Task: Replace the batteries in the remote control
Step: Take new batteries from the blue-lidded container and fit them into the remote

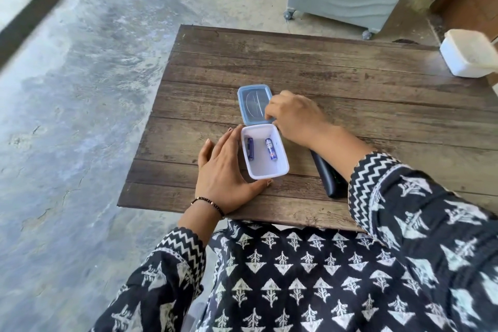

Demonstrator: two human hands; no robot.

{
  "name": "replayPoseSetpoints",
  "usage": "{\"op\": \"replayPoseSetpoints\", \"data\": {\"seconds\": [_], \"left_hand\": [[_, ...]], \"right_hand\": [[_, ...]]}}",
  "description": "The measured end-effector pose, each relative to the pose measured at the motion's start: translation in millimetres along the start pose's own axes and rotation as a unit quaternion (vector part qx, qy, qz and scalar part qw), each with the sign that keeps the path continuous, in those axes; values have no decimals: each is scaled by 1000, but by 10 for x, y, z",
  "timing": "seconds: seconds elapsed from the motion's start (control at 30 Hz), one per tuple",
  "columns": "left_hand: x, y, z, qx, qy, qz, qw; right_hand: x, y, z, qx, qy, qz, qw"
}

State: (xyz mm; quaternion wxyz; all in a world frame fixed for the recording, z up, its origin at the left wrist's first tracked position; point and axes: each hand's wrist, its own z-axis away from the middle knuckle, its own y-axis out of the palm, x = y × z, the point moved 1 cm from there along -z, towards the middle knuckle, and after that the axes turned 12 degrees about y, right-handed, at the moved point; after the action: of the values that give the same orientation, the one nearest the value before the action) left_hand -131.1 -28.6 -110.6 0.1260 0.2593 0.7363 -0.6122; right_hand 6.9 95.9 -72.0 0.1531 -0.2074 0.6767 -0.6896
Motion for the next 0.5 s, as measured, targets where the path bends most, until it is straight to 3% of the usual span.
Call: {"op": "replayPoseSetpoints", "data": {"seconds": [0.13, 0.2, 0.33, 0.5], "left_hand": [[18, 17, 14, 3, 5, -7, 1000], [23, 15, 21, 2, 6, 2, 1000], [14, 27, 14, -11, 16, 12, 1000], [10, 32, 35, -10, 17, 17, 1000]], "right_hand": [[33, -154, 149, -50, 45, -131, 989], [93, -273, 279, -27, 34, -168, 985], [238, -333, 407, 112, 9, 26, 993], [369, -341, 426, 109, 12, 121, 987]]}}
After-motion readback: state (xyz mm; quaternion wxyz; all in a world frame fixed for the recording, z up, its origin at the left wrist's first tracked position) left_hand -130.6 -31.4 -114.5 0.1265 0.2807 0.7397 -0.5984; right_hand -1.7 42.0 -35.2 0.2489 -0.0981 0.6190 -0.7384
